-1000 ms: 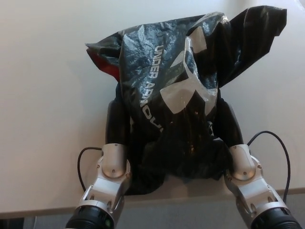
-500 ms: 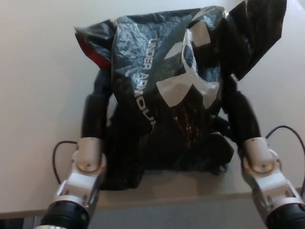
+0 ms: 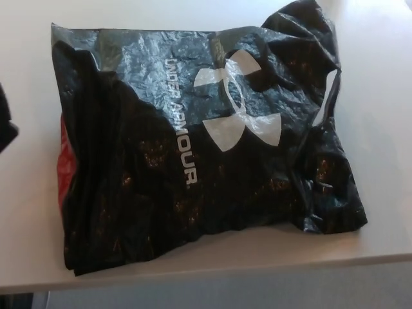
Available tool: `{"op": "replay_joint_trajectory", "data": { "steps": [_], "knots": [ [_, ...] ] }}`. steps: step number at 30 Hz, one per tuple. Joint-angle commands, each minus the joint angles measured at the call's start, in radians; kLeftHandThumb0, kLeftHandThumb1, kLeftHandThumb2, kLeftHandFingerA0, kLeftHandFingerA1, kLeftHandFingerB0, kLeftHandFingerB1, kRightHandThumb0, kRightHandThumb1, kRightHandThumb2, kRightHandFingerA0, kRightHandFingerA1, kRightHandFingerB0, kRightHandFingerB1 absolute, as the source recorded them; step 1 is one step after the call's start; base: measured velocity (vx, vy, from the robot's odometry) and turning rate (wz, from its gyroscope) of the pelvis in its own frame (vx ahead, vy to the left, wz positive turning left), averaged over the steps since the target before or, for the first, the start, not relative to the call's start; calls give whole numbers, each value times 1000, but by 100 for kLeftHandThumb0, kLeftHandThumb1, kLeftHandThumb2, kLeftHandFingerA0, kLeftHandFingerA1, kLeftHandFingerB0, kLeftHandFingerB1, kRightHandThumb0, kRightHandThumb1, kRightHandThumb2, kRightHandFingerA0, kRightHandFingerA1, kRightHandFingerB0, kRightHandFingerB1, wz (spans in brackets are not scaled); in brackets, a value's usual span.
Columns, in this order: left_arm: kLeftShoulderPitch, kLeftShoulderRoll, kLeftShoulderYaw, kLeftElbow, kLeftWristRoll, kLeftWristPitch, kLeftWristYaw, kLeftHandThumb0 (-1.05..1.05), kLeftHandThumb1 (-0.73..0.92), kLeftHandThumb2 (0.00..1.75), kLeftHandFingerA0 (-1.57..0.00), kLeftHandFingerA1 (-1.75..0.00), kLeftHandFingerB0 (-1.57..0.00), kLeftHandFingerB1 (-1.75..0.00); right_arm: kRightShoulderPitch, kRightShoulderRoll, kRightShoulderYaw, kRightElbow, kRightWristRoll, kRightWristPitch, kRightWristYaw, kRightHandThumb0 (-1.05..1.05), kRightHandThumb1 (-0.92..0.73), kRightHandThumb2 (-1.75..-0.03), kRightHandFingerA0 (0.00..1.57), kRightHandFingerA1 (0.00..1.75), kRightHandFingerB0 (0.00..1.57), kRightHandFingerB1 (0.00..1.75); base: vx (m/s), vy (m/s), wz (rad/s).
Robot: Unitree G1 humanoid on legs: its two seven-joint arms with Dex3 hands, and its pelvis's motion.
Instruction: A plastic bag is kept in the middle of the desk and the robot uses both its hands to grab the bag from the left and right and brings its hands close together to compress the bag
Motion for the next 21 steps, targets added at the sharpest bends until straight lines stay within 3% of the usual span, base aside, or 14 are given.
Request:
{"op": "replay_joint_trajectory", "data": {
  "steps": [1, 3, 4, 5, 6, 8, 9, 11, 13, 14, 15, 16, 19, 21],
  "knots": [
    [98, 37, 60, -191, -119, 79, -85, -79, 83, 117, -13, -50, -2, -29, 93, -40, -48, -141, 53, -15, 31, -74, -71, -111, 4, 47, 6, 39, 0, 0, 0],
    [207, 31, 85, -343, -139, 60, -99, -76, 82, 118, -13, -51, 0, -32, 184, -38, -78, -282, 81, -26, 48, -75, -71, -110, 6, 48, 5, 40, 0, 0, 0],
    [249, 19, 92, -400, -137, 60, -92, -75, 80, 113, -8, -46, -5, -37, 223, -36, -87, -343, 88, -9, 52, -79, -92, -69, 12, 35, 12, 26, 0, 0, 0],
    [260, 16, 94, -418, -137, 64, -88, -75, 80, 113, -8, -46, -5, -37, 235, -36, -90, -363, 89, 0, 53, -79, -92, -69, 12, 35, 12, 26, 0, 0, 0],
    [384, -24, 102, -554, -179, 10, -106, -77, 82, 116, -14, -51, -2, -30, 344, -14, -122, -535, 140, 16, 65, -77, -71, -110, 2, 45, 9, 37, 0, 0, 0],
    [456, -50, 104, -616, -197, -36, -118, -74, 81, 110, -6, -45, -4, -33, 406, 4, -134, -620, 154, 16, 63, -80, -73, -112, 0, 43, 12, 34, 0, 0, 0],
    [521, -76, 103, -661, -200, -80, -123, -76, 91, 76, -14, -36, -8, -24, 468, 22, -139, -690, 157, 11, 61, -81, -92, -71, 9, 31, 8, 25, 0, 0, 0],
    [598, -108, 95, -716, -213, -122, -137, -77, 80, 116, -13, -49, 0, -31, 550, 47, -141, -751, 163, -26, 66, -86, -85, -76, 7, 31, 10, 24, 0, 0, 0],
    [725, -162, 66, -806, -219, -176, -145, -73, 77, 115, -14, -50, 0, -34, 676, 103, -134, -848, 176, -73, 67, -81, -91, -70, 9, 31, 12, 25, 0, 0, 0],
    [763, -176, 61, -837, -212, -186, -144, -75, 78, 115, -14, -50, 0, -32, 709, 113, -132, -867, 185, -85, 74, -78, -76, -111, 1, 43, 11, 35, 0, 0, 0],
    [841, -202, 53, -884, -202, -215, -149, -79, 80, 115, -13, -49, 0, -29, 786, 138, -124, -905, 192, -111, 86, -72, -73, -112, 0, 43, 10, 36, 0, 0, 0],
    [859, -209, 51, -894, -202, -225, -153, -79, 80, 115, -12, -48, 0, -29, 811, 146, -119, -916, 195, -121, 90, -79, -90, -73, 8, 32, 11, 25, 0, 0, 0],
    [934, -246, 31, -921, -215, -277, -171, -78, 77, 112, -14, -49, 0, -37, 905, 175, -93, -904, 183, -244, 126, -71, -92, -71, 9, 33, 11, 25, 0, 0, 0],
    [966, -260, 24, -929, -225, -283, -178, -34, 58, 115, -1, -50, 0, -49, 934, 180, -76, -893, 168, -285, 140, -69, -91, -70, 9, 30, 11, 25, 0, 0, 0]
  ]
}}
